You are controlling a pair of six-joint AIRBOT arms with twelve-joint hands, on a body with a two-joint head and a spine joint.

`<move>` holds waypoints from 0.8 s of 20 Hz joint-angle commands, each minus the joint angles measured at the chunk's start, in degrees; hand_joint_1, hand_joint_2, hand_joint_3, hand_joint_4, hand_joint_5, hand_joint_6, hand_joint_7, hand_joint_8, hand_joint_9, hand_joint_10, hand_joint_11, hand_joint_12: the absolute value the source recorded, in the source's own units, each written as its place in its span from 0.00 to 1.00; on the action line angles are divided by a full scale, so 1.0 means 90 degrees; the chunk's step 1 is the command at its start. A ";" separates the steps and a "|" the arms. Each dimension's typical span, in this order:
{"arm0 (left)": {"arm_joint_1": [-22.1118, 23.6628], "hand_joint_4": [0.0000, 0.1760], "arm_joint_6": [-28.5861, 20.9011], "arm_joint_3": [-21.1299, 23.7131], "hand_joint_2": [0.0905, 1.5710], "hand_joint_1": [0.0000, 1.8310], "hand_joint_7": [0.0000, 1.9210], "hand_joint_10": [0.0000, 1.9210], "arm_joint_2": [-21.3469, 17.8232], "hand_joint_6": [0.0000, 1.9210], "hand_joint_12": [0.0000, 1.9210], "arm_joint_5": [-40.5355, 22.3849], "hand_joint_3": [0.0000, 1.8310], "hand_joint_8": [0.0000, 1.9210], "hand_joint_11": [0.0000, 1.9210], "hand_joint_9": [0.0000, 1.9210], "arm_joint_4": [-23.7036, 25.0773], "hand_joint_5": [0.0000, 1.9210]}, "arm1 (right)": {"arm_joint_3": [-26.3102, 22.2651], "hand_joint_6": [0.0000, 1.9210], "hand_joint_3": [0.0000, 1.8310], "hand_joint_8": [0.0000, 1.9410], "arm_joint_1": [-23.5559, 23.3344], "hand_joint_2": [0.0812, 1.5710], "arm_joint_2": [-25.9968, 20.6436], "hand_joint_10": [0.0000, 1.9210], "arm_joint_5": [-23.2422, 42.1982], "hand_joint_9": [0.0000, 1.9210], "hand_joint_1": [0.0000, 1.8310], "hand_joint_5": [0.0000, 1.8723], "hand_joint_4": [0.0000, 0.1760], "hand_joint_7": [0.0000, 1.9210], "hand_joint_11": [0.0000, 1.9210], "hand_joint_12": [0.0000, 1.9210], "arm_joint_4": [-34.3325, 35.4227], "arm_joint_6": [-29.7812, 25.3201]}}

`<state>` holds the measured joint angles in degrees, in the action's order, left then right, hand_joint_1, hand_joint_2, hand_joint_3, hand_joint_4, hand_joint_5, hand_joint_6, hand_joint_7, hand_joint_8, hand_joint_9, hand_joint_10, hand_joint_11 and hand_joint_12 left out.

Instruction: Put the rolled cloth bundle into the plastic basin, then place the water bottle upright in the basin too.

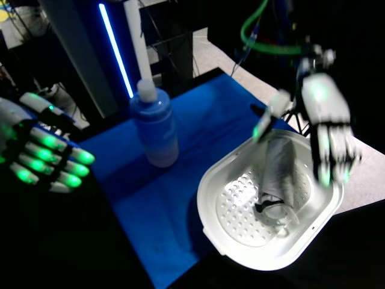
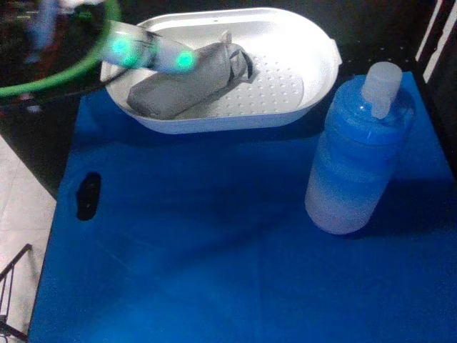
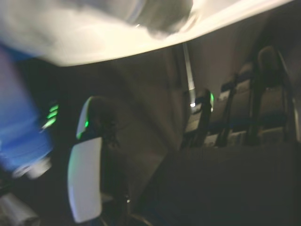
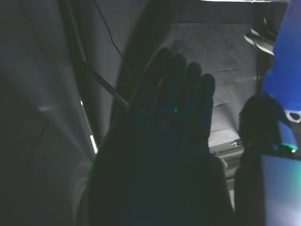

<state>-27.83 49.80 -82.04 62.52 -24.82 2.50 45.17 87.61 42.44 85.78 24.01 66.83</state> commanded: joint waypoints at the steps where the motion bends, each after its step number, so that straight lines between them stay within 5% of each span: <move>1: -0.0107 1.00 -0.0027 0.0167 0.54 0.22 0.01 0.00 -0.0176 0.00 0.32 -0.0943 0.00 0.00 0.00 0.05 -0.0051 0.00 | 0.0009 0.00 0.00 0.00 -0.0066 0.88 -0.0070 0.00 0.0788 0.13 0.40 0.14 0.00 0.13 0.00 0.35 0.0000 -0.0114; 3: -0.0491 1.00 -0.0125 0.0689 0.52 0.24 0.02 0.00 -0.0667 0.00 0.28 -0.1408 0.00 0.00 0.00 0.04 -0.0027 0.02 | 0.0009 0.00 0.00 0.00 -0.0066 0.84 -0.0144 0.00 0.0787 0.12 0.41 0.10 0.07 0.12 0.00 0.33 -0.0018 -0.0206; 5: -0.0837 1.00 -0.0539 0.1076 0.53 0.23 0.00 0.00 -0.1068 0.00 0.07 -0.1847 0.00 0.00 0.00 0.00 0.0125 0.00 | 0.0014 0.00 0.00 0.00 -0.0066 0.78 -0.0209 0.00 0.0787 0.10 0.41 0.08 0.25 0.08 0.00 0.29 -0.0025 -0.0258; 6: -0.1153 1.00 -0.0861 0.1263 0.52 0.26 0.01 0.00 -0.1274 0.00 0.06 -0.2198 0.00 0.00 0.01 0.01 0.0134 0.01 | 0.0017 0.00 0.00 0.00 -0.0066 0.74 -0.0252 0.00 0.0786 0.09 0.42 0.04 0.48 0.06 0.00 0.25 -0.0024 -0.0258; 7: -0.1403 0.80 -0.0993 0.1440 0.52 0.30 0.01 0.00 -0.1450 0.00 0.20 -0.2507 0.00 0.00 0.00 0.02 0.0042 0.04 | 0.0018 0.00 0.00 0.00 -0.0066 0.72 -0.0277 0.00 0.0786 0.08 0.41 0.03 0.62 0.05 0.00 0.22 -0.0023 -0.0266; 8: -0.1656 0.98 -0.0994 0.1647 0.52 0.29 0.00 0.00 -0.1616 0.01 0.06 -0.2778 0.00 0.00 0.00 0.00 -0.0078 0.01 | 0.0019 0.00 0.00 0.00 -0.0066 0.68 -0.0287 0.00 0.0787 0.07 0.41 0.01 0.78 0.05 0.00 0.20 -0.0025 -0.0282; 10: -0.2236 1.00 -0.0987 0.2004 0.51 0.27 0.00 0.00 -0.1835 0.00 0.00 -0.3375 0.00 0.00 0.00 0.00 -0.0421 0.00 | 0.0043 0.00 0.00 0.00 -0.0099 0.66 -0.0287 0.00 0.0789 0.05 0.43 0.00 0.89 0.04 0.00 0.19 -0.0026 -0.0314; 11: -0.2562 1.00 -0.0987 0.2136 0.49 0.28 0.00 0.00 -0.1890 0.00 0.00 -0.3716 0.00 0.00 0.00 0.00 -0.0631 0.00 | 0.0071 0.00 0.00 0.00 -0.0172 0.64 -0.0293 0.00 0.0789 0.03 0.46 0.00 1.00 0.03 0.00 0.09 -0.0026 -0.0317; 15: -0.3485 1.00 -0.0991 0.2517 0.47 0.32 0.00 0.00 -0.1988 0.00 0.00 -0.4535 0.00 0.00 0.00 0.00 -0.1255 0.01 | 0.0304 0.00 0.00 0.00 -0.0592 0.65 -0.0145 0.00 0.0701 0.04 0.47 0.00 0.83 0.05 0.00 0.10 -0.0014 -0.0431; 16: -0.3544 0.92 -0.0991 0.2542 0.48 0.35 0.00 0.00 -0.1986 0.00 0.00 -0.4558 0.00 0.00 0.00 0.00 -0.1294 0.02 | 0.0418 0.00 0.00 0.00 -0.0648 0.67 -0.0087 0.00 0.0595 0.04 0.44 0.00 0.97 0.05 0.00 0.05 -0.0014 -0.0660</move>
<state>-60.27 41.15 -59.13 45.04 -57.58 -7.79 48.97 82.26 41.95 85.34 23.31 61.04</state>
